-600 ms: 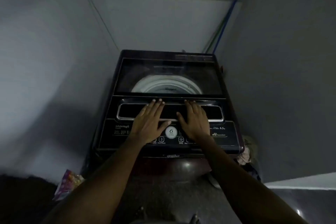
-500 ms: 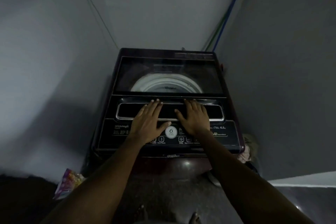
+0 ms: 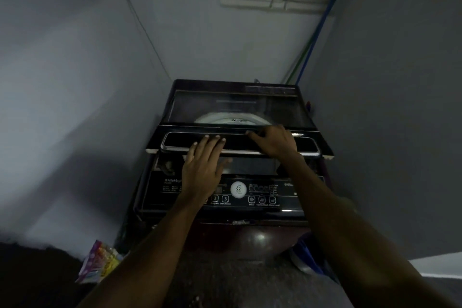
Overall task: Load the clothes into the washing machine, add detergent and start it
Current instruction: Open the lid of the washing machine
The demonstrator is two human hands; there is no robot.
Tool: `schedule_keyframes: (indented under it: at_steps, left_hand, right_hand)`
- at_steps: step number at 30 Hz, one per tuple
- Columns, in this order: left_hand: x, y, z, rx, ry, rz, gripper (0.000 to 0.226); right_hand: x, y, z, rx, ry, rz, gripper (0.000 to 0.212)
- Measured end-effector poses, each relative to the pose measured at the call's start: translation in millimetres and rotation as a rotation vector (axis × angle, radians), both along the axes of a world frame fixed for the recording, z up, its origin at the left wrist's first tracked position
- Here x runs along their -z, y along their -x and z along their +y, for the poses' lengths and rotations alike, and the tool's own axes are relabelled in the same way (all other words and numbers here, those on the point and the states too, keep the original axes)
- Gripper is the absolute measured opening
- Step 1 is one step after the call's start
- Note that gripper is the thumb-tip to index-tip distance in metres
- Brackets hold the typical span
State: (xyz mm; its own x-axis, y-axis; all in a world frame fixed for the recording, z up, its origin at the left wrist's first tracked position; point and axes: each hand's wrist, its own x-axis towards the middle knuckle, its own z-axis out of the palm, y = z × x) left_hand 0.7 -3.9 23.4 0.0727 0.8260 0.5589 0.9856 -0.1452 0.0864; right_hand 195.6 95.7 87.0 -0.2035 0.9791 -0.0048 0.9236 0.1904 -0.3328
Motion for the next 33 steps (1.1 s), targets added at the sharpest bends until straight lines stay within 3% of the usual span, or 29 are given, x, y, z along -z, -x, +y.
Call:
schedule_keyframes:
  at_steps: [4,8,11,15,19,22,26,30,33]
  left_hand:
    - [-26.5,0.0,21.0,-0.020,-0.112,0.008,0.047]
    - [-22.7,5.4,25.4,0.020,-0.146,-0.008,0.046]
    - [-19.5,6.7,28.7,0.024,-0.145,-0.034,0.047]
    - [-27.0,8.2,35.9,0.035,-0.195,-0.046,0.052]
    - [-47.7,8.7,48.6,0.046,-0.266,-0.108,0.046]
    - [-53.7,7.3,52.3,0.037,-0.320,-0.141,0.047]
    - [-68.7,23.6,83.9,0.068,-0.277,0.020,0.068]
    - [-100.0,36.7,144.0,0.046,-0.307,0.091,0.078]
    - [-108.4,40.1,182.1,-0.036,-0.378,0.165,0.081]
  right_hand:
    - [-35.6,-5.8,5.4,0.016,0.038,0.158,0.036]
    - [-35.4,-2.6,-39.6,-0.004,-0.358,0.360,0.020]
    - [5.7,4.8,-91.7,-0.050,-0.583,0.367,0.031]
    - [42.9,16.2,-87.4,-0.010,-0.566,0.119,0.062]
    - [26.8,31.1,-51.7,0.077,-0.537,0.105,0.091]
    - [6.2,38.3,-25.4,0.129,-0.642,0.130,0.087]
    - [-33.3,45.1,16.4,0.173,-0.758,0.140,0.087]
    - [-62.8,50.6,63.3,0.151,-0.906,0.239,0.065]
    - [-74.7,56.0,98.7,0.160,-0.966,0.213,0.058]
